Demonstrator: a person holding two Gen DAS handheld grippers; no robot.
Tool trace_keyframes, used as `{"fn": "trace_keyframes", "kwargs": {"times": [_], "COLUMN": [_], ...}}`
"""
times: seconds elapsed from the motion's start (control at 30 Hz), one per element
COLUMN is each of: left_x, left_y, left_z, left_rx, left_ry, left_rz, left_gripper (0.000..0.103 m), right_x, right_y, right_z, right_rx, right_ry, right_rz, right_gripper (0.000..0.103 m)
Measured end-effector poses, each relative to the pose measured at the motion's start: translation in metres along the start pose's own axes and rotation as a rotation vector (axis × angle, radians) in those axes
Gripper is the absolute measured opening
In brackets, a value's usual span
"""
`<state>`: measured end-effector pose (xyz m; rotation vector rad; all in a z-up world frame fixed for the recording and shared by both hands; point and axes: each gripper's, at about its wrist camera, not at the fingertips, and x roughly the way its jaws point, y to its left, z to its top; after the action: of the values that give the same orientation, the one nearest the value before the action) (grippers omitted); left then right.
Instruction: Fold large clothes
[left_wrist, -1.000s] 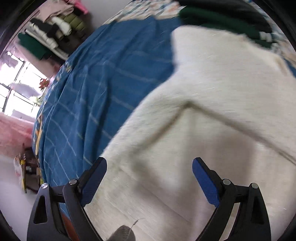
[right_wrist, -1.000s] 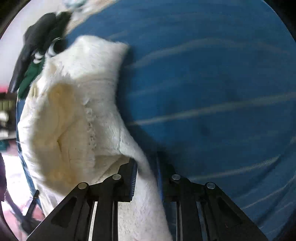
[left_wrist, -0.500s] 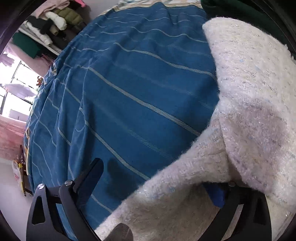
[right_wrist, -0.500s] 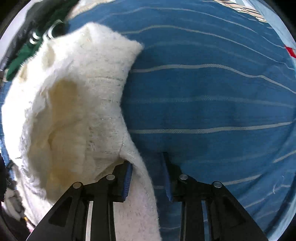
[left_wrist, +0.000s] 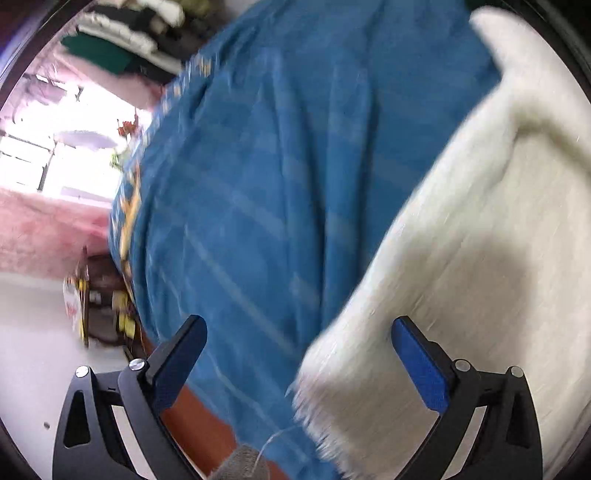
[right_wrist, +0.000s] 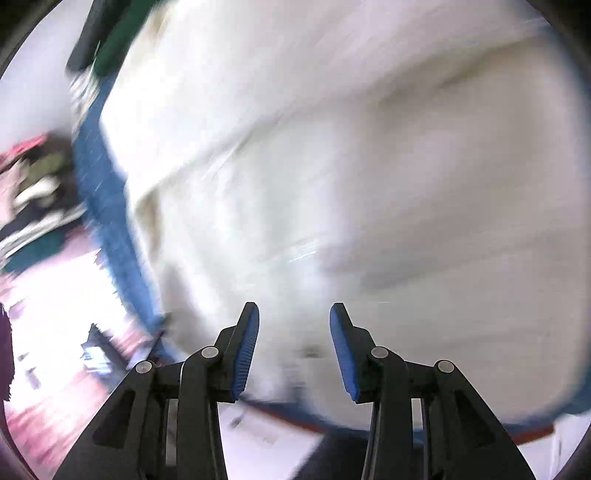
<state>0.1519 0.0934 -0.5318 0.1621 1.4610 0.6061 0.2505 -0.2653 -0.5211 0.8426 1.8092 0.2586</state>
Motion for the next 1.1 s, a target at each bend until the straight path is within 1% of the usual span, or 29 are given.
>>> {"fn": "trace_keyframes", "kwargs": {"times": [0.03, 0.07, 0.1, 0.13, 0.2, 0.27, 0.3, 0.37, 0.43, 0.5, 0.53, 0.57, 0.6, 0.63, 0.67, 0.7, 0.73, 0.77, 0.8, 0.83, 0.87, 0.9, 0.93, 1.0, 1.03, 1.07, 1.1], "left_x": [0.011, 0.017, 0.021, 0.022, 0.024, 0.022, 0.018, 0.014, 0.002, -0.010, -0.013, -0.018, -0.024, -0.030, -0.032, -0.034, -0.035, -0.034, -0.033, -0.028, -0.027, -0.024, -0.019, -0.008, 0.001, 0.006, 0.012], "left_y": [0.000, -0.001, 0.000, -0.002, -0.005, -0.004, -0.003, 0.004, 0.011, 0.018, 0.022, 0.024, 0.027, 0.029, 0.030, 0.029, 0.027, 0.022, 0.017, 0.011, 0.009, 0.004, -0.004, -0.021, -0.029, -0.036, -0.041], "left_z": [-0.009, -0.014, -0.015, -0.016, -0.014, -0.010, -0.009, -0.006, -0.011, -0.016, -0.017, -0.019, -0.022, -0.025, -0.028, -0.030, -0.033, -0.035, -0.037, -0.038, -0.038, -0.038, -0.038, -0.038, -0.038, -0.039, -0.040], "left_rx": [0.001, 0.001, -0.007, -0.013, -0.011, -0.019, -0.024, -0.032, -0.049, -0.061, -0.060, -0.059, -0.058, -0.056, -0.053, -0.044, -0.031, -0.007, 0.010, 0.032, 0.038, 0.047, 0.070, 0.123, 0.150, 0.164, 0.172], "left_ry": [0.023, 0.030, 0.026, 0.017, 0.020, 0.019, 0.020, 0.019, 0.018, 0.018, 0.016, 0.012, 0.009, 0.009, 0.011, 0.015, 0.016, 0.013, 0.016, 0.020, 0.016, 0.006, -0.004, -0.021, -0.024, -0.029, -0.049], "left_rz": [-0.002, -0.017, -0.034, -0.042, -0.053, -0.057, -0.056, -0.055, -0.076, -0.087, -0.094, -0.099, -0.100, -0.110, -0.122, -0.130, -0.131, -0.127, -0.117, -0.109, -0.113, -0.112, -0.096, -0.067, -0.051, -0.047, -0.043], "left_gripper": [0.103, 0.103, 0.103, 0.103, 0.103, 0.103, 0.103, 0.103, 0.103, 0.103, 0.103, 0.103, 0.103, 0.103, 0.103, 0.103, 0.103, 0.103, 0.103, 0.103, 0.103, 0.103, 0.103, 0.103, 0.103, 0.103, 0.103], "right_x": [0.019, 0.042, 0.050, 0.056, 0.067, 0.072, 0.077, 0.076, 0.071, 0.053, 0.057, 0.045, 0.032, 0.021, 0.016, 0.012, 0.018, 0.023, 0.029, 0.023, 0.016, -0.006, -0.023, -0.038, -0.037, -0.028, -0.018], "right_y": [0.005, 0.012, 0.011, 0.013, 0.016, 0.035, 0.051, 0.069, 0.086, 0.095, 0.104, 0.102, 0.084, 0.086, 0.078, 0.070, 0.068, 0.060, 0.056, 0.050, 0.052, 0.032, 0.026, 0.018, 0.016, 0.013, 0.011], "right_z": [0.001, 0.009, 0.015, 0.025, 0.037, 0.049, 0.051, 0.041, 0.038, 0.031, 0.021, 0.020, 0.011, 0.011, 0.007, 0.012, 0.017, 0.023, 0.022, 0.024, 0.023, 0.023, 0.023, 0.018, 0.018, 0.021, 0.026], "right_rx": [-0.010, -0.007, -0.005, -0.001, 0.027, 0.002, -0.021, -0.099, -0.120, -0.124, -0.117, -0.101, -0.104, -0.119, -0.139, -0.156, -0.160, -0.146, -0.132, -0.125, -0.129, -0.142, -0.150, -0.165, -0.174, -0.187, -0.195], "right_ry": [0.028, 0.051, 0.053, 0.044, 0.034, 0.027, 0.014, -0.024, -0.047, -0.086, -0.095, -0.107, -0.115, -0.137, -0.137, -0.114, -0.062, -0.042, -0.027, -0.017, -0.027, -0.044, -0.057, -0.102, -0.110, -0.102, -0.087], "right_rz": [0.017, 0.016, 0.003, -0.036, -0.060, -0.112, -0.130, -0.225, -0.263, -0.278, -0.280, -0.270, -0.274, -0.302, -0.308, -0.307, -0.301, -0.292, -0.280, -0.266, -0.239, -0.218, -0.209, -0.188, -0.192, -0.282, -0.346], "right_gripper": [0.042, 0.042, 0.042, 0.042, 0.042, 0.041, 0.019, 0.019, 0.017, 0.016, 0.016, 0.016, 0.015, 0.015, 0.015, 0.015, 0.016, 0.017, 0.023, 0.024, 0.024, 0.024, 0.024, 0.024, 0.024, 0.024, 0.024]}}
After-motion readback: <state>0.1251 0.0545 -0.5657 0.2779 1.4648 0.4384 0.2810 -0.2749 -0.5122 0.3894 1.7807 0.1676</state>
